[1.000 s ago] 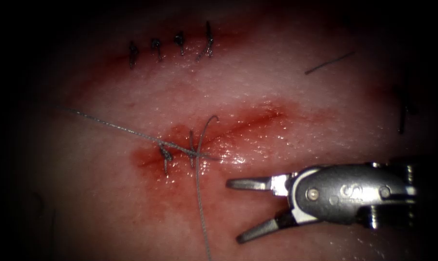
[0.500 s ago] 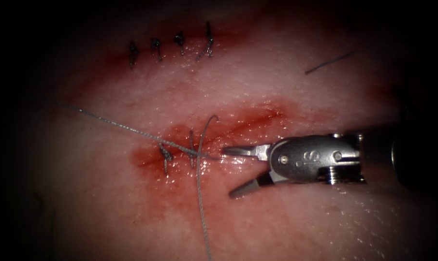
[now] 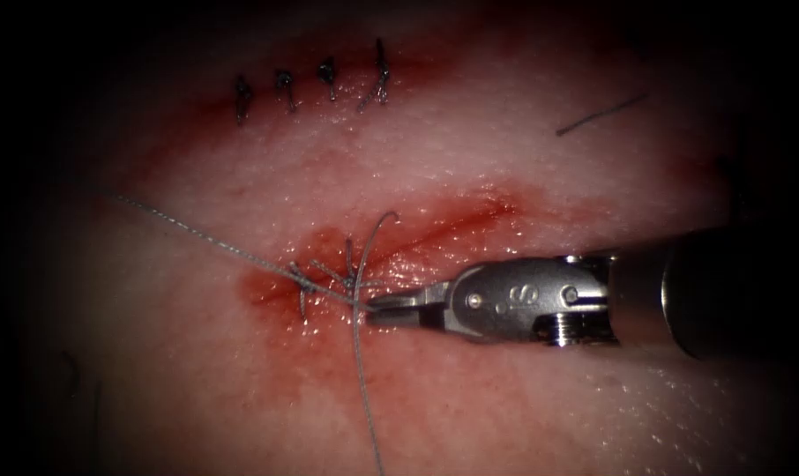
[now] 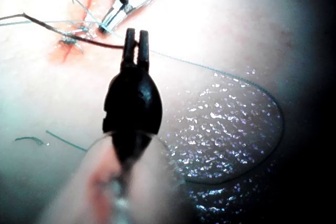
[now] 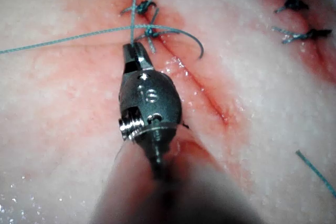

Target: Wound Closure

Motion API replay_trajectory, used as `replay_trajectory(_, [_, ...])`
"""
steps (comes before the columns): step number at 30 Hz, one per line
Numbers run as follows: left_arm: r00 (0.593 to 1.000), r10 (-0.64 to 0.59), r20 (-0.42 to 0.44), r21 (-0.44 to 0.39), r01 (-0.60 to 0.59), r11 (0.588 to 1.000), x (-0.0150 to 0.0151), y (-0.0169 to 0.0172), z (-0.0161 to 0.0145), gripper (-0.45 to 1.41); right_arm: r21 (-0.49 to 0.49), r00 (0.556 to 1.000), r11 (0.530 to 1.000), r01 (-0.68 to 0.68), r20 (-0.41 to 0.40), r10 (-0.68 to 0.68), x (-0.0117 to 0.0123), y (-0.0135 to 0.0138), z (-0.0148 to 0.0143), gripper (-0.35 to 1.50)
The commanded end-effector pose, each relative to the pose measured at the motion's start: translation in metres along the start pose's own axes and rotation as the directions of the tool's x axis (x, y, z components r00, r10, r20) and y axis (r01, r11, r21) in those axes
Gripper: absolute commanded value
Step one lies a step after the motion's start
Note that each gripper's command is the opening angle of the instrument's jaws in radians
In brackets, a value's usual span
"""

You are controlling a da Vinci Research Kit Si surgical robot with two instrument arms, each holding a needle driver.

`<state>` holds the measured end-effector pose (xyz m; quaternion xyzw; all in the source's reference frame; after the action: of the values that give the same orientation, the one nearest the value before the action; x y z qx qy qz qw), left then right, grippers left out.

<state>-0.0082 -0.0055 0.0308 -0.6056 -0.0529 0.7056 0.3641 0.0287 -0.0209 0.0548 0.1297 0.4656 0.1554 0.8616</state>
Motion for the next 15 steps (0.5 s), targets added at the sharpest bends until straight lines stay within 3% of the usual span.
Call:
replay_trajectory(1, [1.0,-0.003,-0.001,-0.008,0.003,1.0,-0.0009,0.0003,0.0005,-0.45,0.003,1.0,1.0,-0.002,0.012,0.002,-0.0002,-0.0011,-0.0002,-0.35])
replay_trajectory(7, [0.999,0.012,-0.029,-0.06,-0.014,0.998,-0.0028,-0.0008,0.0019,-0.45,0.038,1.0,0.999,-0.013,0.023,0.012,0.0017,-0.0052,-0.0027,-0.35])
replay_trajectory(9, [0.999,0.031,-0.039,-0.064,-0.034,0.997,-0.0048,-0.0011,0.0038,-0.45,0.073,1.0,0.997,-0.014,0.021,0.012,0.0046,-0.0095,-0.004,-0.35])
replay_trajectory(10, [0.999,0.031,-0.039,-0.064,-0.034,0.997,-0.0048,-0.0011,0.0038,-0.45,0.073,1.0,0.997,-0.014,0.021,0.012,0.0046,-0.0095,-0.004,-0.35])
replay_trajectory(11, [0.999,0.044,-0.024,-0.069,-0.046,0.997,-0.006,-0.0012,0.0048,-0.45,0.089,1.0,0.996,0.01,0.014,-0.011,0.0068,-0.0119,-0.0047,-0.35])
replay_trajectory(15, [0.997,0.079,0.002,-0.075,-0.079,0.994,-0.0084,-0.0011,0.0066,-0.45,0.142,0.998,0.988,0.055,-0.013,-0.054,0.0125,-0.0173,-0.0053,-0.35])
